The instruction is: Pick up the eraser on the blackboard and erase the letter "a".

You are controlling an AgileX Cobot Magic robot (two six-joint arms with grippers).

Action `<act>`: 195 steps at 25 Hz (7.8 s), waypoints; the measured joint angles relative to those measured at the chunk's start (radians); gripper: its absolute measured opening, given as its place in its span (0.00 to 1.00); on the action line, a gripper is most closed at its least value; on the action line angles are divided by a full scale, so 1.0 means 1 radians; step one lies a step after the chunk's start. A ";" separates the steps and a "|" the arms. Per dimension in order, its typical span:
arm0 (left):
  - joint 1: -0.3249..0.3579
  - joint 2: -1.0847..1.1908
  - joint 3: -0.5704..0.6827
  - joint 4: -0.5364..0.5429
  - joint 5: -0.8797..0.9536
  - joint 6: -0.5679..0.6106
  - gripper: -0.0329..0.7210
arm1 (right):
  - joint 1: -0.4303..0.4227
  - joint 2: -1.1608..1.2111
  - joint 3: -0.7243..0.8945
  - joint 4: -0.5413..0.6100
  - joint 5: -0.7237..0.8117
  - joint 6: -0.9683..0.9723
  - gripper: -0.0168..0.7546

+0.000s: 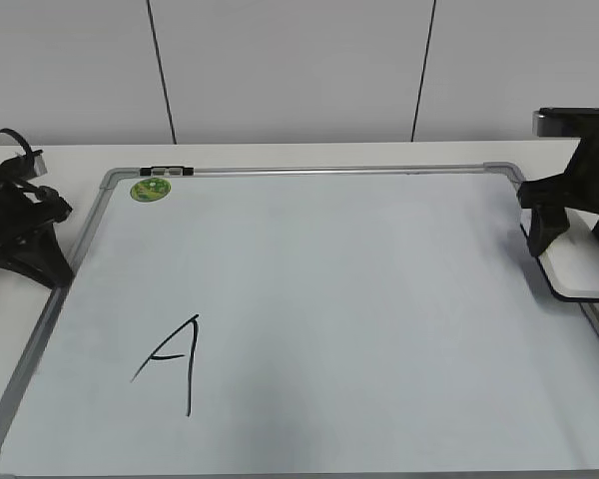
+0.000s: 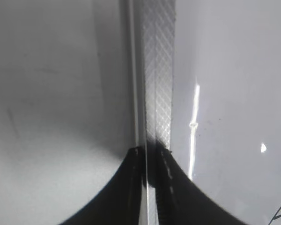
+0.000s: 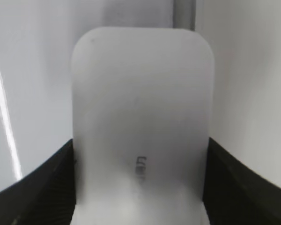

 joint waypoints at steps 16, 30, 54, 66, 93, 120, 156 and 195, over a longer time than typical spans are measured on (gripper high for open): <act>0.000 0.000 0.000 -0.002 0.002 0.000 0.10 | 0.000 0.134 -0.126 0.009 0.052 -0.004 0.71; 0.000 0.000 0.000 -0.002 0.002 0.000 0.10 | 0.000 0.154 -0.131 0.030 0.067 -0.030 0.76; 0.000 0.012 -0.105 -0.004 0.073 -0.017 0.68 | 0.000 0.093 -0.279 0.029 0.225 -0.068 0.80; -0.046 -0.244 -0.169 0.148 0.104 -0.132 0.71 | 0.026 -0.140 -0.261 0.038 0.233 -0.075 0.79; -0.214 -1.210 0.500 0.219 0.133 -0.218 0.69 | 0.029 -1.117 0.393 -0.013 0.265 -0.079 0.78; -0.214 -2.008 1.009 0.365 0.049 -0.241 0.68 | 0.071 -1.735 0.906 -0.094 0.183 -0.025 0.78; -0.214 -2.008 1.034 0.442 -0.003 -0.318 0.65 | 0.073 -1.764 0.954 -0.035 0.150 -0.025 0.78; -0.100 -2.219 1.034 0.444 -0.003 -0.320 0.60 | -0.001 -1.996 0.954 -0.035 0.150 -0.023 0.78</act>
